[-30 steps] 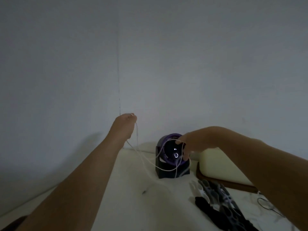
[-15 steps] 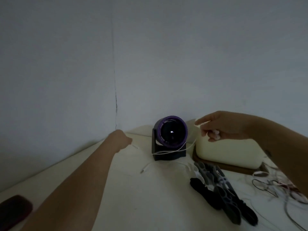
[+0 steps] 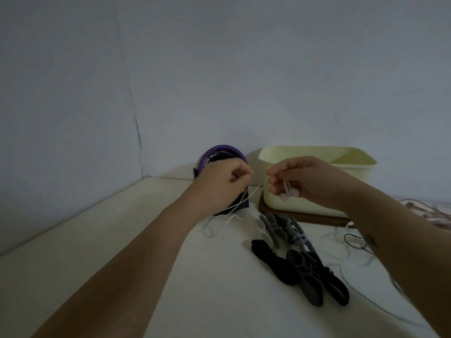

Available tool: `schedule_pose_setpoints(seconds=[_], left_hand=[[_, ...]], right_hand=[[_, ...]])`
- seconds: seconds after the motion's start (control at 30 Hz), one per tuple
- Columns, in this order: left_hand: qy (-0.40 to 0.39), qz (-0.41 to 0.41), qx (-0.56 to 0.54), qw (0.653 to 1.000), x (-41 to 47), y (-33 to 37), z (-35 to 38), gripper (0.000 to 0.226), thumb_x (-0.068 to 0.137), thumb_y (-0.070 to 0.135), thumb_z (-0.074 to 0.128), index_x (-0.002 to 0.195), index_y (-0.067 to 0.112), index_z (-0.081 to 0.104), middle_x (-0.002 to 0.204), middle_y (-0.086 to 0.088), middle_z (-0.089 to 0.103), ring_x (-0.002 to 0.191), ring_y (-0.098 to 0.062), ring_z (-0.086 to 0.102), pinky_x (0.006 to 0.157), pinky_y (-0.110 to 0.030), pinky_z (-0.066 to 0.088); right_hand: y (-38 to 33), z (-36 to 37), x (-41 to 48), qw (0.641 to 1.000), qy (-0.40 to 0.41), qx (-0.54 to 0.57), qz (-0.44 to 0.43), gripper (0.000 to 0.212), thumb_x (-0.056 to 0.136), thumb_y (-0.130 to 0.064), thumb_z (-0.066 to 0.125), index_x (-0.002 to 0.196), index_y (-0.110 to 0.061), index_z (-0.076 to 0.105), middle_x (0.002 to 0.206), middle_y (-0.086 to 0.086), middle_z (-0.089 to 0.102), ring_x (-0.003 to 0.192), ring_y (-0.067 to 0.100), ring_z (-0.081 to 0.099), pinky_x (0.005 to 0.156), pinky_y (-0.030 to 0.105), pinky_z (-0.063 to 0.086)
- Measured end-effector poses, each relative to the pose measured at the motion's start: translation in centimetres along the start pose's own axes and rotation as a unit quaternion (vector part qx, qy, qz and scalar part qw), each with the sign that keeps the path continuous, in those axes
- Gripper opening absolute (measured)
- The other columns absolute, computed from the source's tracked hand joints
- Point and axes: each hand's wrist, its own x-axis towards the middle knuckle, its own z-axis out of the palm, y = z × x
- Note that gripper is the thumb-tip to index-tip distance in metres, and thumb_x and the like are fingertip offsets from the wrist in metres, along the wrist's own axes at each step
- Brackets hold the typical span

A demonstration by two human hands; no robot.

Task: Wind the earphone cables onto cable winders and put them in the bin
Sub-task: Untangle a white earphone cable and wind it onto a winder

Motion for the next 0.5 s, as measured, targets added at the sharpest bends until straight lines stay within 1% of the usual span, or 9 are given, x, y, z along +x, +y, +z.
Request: schedule_pose_setpoints(seconds=[0.07, 0.13, 0.17, 0.2, 0.27, 0.3, 0.33, 0.4, 0.5], left_hand=[[-0.106, 0.016, -0.008, 0.994, 0.2, 1.4, 1.5, 0.018, 0.094, 0.016, 0.056, 0.086, 0.030, 0.064, 0.089, 0.012, 0.069, 0.078, 0.000, 0.064, 0.069, -0.012, 0.047], [-0.196, 0.022, 0.031, 0.980, 0.7, 1.6, 3.2, 0.023, 0.095, 0.009, 0.052, 0.095, 0.024, 0.068, 0.097, 0.009, 0.070, 0.081, 0.004, 0.063, 0.067, -0.005, 0.045], [-0.223, 0.029, 0.067, 0.972, 1.3, 1.5, 4.4, 0.029, 0.094, 0.005, 0.049, 0.103, 0.022, 0.070, 0.105, 0.007, 0.069, 0.088, 0.003, 0.062, 0.070, -0.004, 0.044], [-0.238, 0.038, 0.104, 0.965, 1.6, 1.4, 5.4, 0.036, 0.093, 0.000, 0.046, 0.111, 0.021, 0.069, 0.114, 0.005, 0.066, 0.099, -0.001, 0.060, 0.078, -0.007, 0.044], [-0.264, 0.049, 0.171, 0.948, 2.4, 1.1, 7.4, 0.053, 0.090, -0.008, 0.042, 0.126, 0.026, 0.061, 0.132, 0.001, 0.053, 0.119, -0.013, 0.051, 0.097, -0.023, 0.044], [-0.275, 0.053, 0.199, 0.939, 2.6, 1.0, 8.1, 0.059, 0.089, -0.010, 0.042, 0.131, 0.029, 0.057, 0.139, 0.000, 0.046, 0.125, -0.017, 0.046, 0.103, -0.030, 0.042], [-0.285, 0.054, 0.217, 0.932, 3.0, 0.9, 8.5, 0.063, 0.089, -0.011, 0.041, 0.133, 0.031, 0.055, 0.142, -0.001, 0.042, 0.128, -0.020, 0.043, 0.106, -0.034, 0.040], [-0.300, 0.050, 0.217, 0.927, 3.6, 0.4, 8.3, 0.062, 0.089, -0.010, 0.041, 0.132, 0.032, 0.056, 0.142, 0.000, 0.044, 0.127, -0.018, 0.044, 0.105, -0.033, 0.040], [-0.318, 0.032, 0.195, 0.927, 4.1, 0.0, 7.1, 0.057, 0.090, -0.006, 0.044, 0.128, 0.033, 0.059, 0.138, 0.006, 0.050, 0.121, -0.011, 0.050, 0.099, -0.027, 0.044]], right_hand=[[0.3, -0.4, 0.5, 0.999, 0.028, 0.022, -0.022, 0.024, 0.093, 0.006, 0.044, 0.088, -0.002, 0.066, 0.075, 0.007, 0.067, 0.068, 0.017, 0.065, 0.065, 0.026, 0.053], [0.4, -0.7, 0.9, 0.998, 0.041, 0.020, -0.037, 0.024, 0.093, 0.006, 0.045, 0.088, -0.004, 0.066, 0.075, 0.004, 0.068, 0.068, 0.012, 0.065, 0.065, 0.024, 0.051], [0.5, -1.1, 1.1, 0.998, 0.050, 0.006, -0.043, 0.025, 0.093, 0.006, 0.045, 0.087, -0.006, 0.067, 0.075, 0.003, 0.068, 0.068, 0.010, 0.065, 0.064, 0.022, 0.050], [0.5, -1.0, 1.4, 0.997, 0.059, -0.011, -0.049, 0.025, 0.093, 0.005, 0.046, 0.087, -0.006, 0.067, 0.076, 0.003, 0.068, 0.069, 0.009, 0.065, 0.063, 0.020, 0.049], [0.7, -1.1, 2.0, 0.995, 0.076, -0.031, -0.057, 0.024, 0.093, 0.004, 0.047, 0.088, -0.006, 0.068, 0.079, 0.003, 0.068, 0.072, 0.009, 0.065, 0.064, 0.019, 0.049], [0.8, -1.1, 2.3, 0.995, 0.077, -0.030, -0.059, 0.023, 0.093, 0.004, 0.048, 0.090, -0.006, 0.068, 0.080, 0.003, 0.068, 0.073, 0.010, 0.064, 0.065, 0.018, 0.049], [0.9, -1.2, 2.4, 0.995, 0.072, -0.023, -0.061, 0.022, 0.093, 0.003, 0.048, 0.091, -0.006, 0.068, 0.080, 0.003, 0.069, 0.074, 0.010, 0.064, 0.065, 0.017, 0.050], [1.0, -1.1, 2.6, 0.997, 0.050, -0.012, -0.062, 0.022, 0.094, 0.001, 0.048, 0.094, -0.007, 0.069, 0.080, 0.001, 0.069, 0.074, 0.010, 0.065, 0.066, 0.017, 0.051], [1.0, -0.8, 2.7, 0.997, 0.029, -0.044, -0.061, 0.021, 0.094, -0.002, 0.049, 0.096, -0.007, 0.069, 0.082, 0.002, 0.069, 0.076, 0.011, 0.065, 0.070, 0.022, 0.051]])
